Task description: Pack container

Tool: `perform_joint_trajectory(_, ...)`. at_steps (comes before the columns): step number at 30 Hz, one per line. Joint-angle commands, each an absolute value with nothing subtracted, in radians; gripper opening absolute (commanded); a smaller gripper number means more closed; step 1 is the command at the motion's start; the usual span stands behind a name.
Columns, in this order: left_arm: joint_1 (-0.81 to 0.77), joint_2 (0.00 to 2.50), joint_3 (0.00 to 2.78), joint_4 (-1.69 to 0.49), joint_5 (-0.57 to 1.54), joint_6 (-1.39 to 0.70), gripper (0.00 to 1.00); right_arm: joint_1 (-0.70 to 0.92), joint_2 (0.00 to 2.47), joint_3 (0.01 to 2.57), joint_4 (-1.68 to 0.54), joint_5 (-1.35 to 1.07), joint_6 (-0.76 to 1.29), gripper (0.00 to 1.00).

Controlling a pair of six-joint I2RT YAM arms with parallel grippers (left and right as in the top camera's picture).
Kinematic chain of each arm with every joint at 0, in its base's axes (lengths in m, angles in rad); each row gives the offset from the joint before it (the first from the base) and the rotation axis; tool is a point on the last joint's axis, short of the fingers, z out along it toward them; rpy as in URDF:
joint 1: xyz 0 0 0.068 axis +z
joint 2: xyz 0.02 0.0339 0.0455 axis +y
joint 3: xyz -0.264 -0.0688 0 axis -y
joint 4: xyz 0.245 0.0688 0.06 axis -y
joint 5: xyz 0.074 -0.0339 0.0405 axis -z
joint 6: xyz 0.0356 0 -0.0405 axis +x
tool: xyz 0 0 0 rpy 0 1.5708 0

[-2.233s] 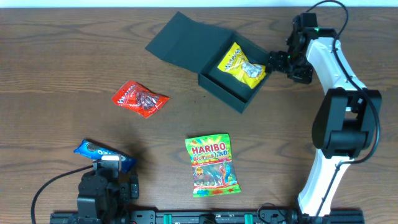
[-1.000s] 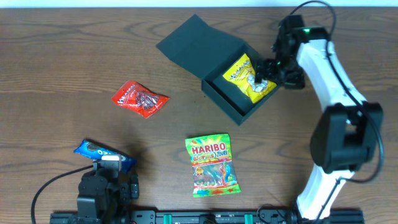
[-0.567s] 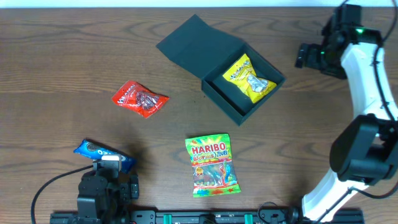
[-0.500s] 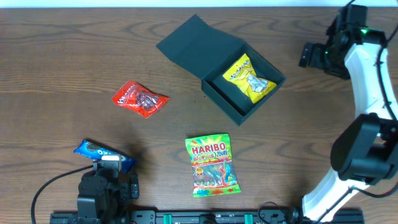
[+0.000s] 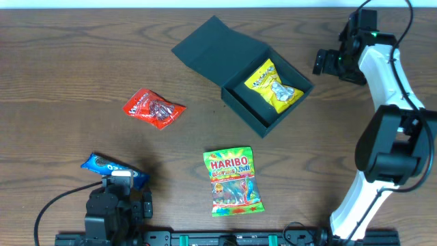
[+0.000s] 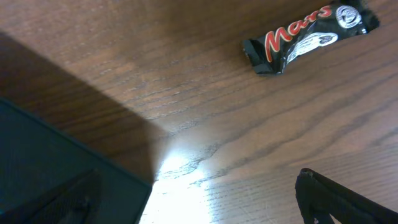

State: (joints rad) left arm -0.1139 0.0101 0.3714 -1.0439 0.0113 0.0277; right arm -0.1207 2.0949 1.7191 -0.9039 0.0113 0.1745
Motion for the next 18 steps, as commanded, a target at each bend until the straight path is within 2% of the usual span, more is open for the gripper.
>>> perform_joint_trajectory(1, -0.112, 0.004, 0.344, -1.068, 0.001, 0.042, 0.95, -0.116, 2.123, 1.719, -0.901, 0.01, 0.171, 0.99)
perform_joint_trajectory(18, -0.112, 0.004, 0.344, -1.068, 0.001, 0.042, 0.95, -0.089, 2.132, 1.712, -1.03, -0.046, 0.106, 0.99)
